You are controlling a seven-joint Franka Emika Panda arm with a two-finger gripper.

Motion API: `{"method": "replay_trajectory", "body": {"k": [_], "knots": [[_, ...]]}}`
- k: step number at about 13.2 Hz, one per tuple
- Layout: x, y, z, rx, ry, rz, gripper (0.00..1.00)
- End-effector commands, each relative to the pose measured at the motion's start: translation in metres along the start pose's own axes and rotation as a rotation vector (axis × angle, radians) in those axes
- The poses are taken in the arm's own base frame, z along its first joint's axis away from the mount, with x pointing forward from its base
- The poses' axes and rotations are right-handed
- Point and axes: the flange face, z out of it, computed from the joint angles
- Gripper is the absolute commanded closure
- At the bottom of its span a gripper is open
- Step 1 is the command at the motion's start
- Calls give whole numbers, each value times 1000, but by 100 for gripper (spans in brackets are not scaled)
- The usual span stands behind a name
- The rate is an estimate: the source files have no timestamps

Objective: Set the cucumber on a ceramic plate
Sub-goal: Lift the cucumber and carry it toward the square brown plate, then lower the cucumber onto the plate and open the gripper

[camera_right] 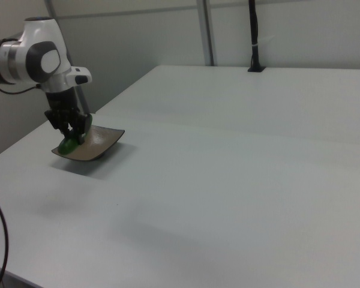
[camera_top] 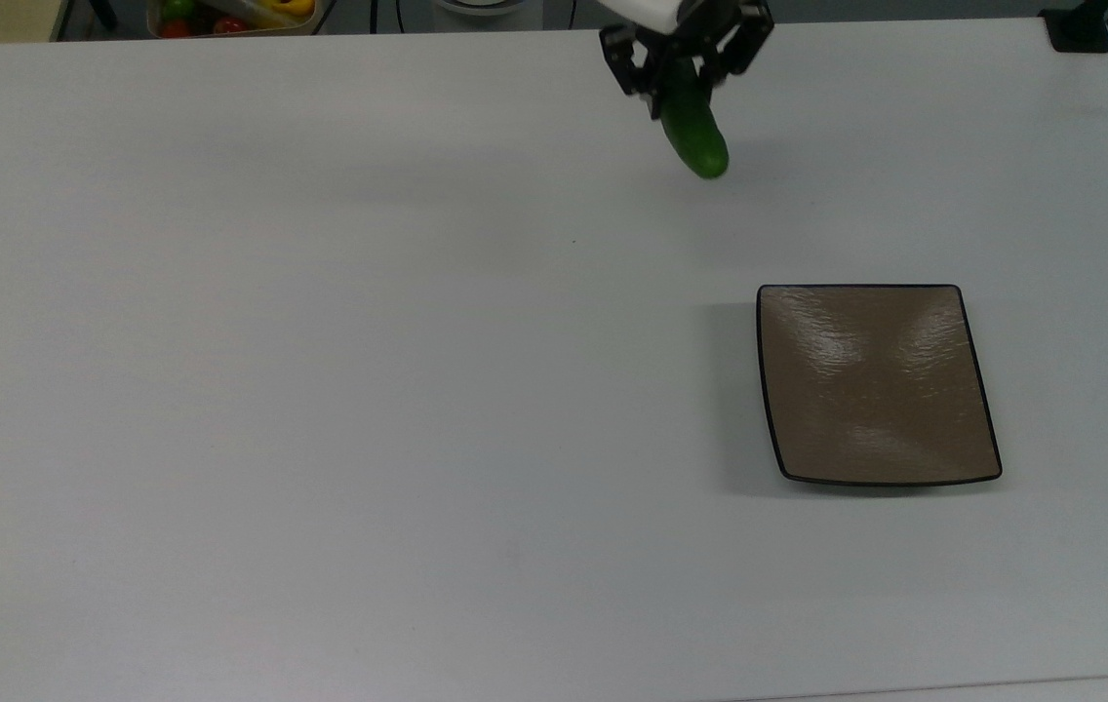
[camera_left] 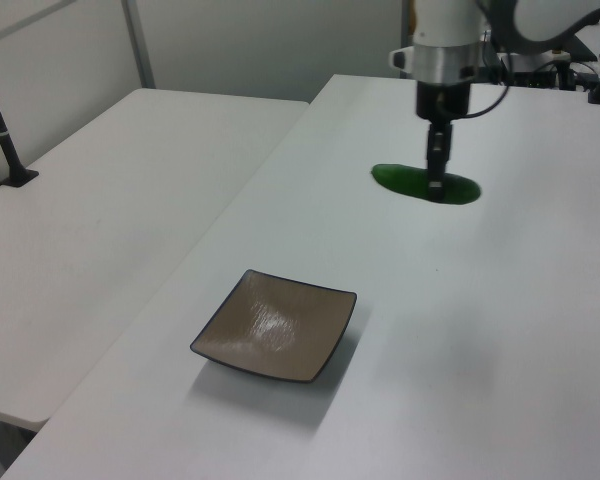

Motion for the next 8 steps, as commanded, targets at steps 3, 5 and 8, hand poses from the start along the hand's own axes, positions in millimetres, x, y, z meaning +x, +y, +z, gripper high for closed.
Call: {"method": "replay_trajectory", "body": {"k": [3, 5, 8], "knots": [[70, -58, 21, 59, 115, -74, 98], [97, -82, 43, 85, 195, -66, 98], [118, -111, 74, 105, 335, -53, 98]]}}
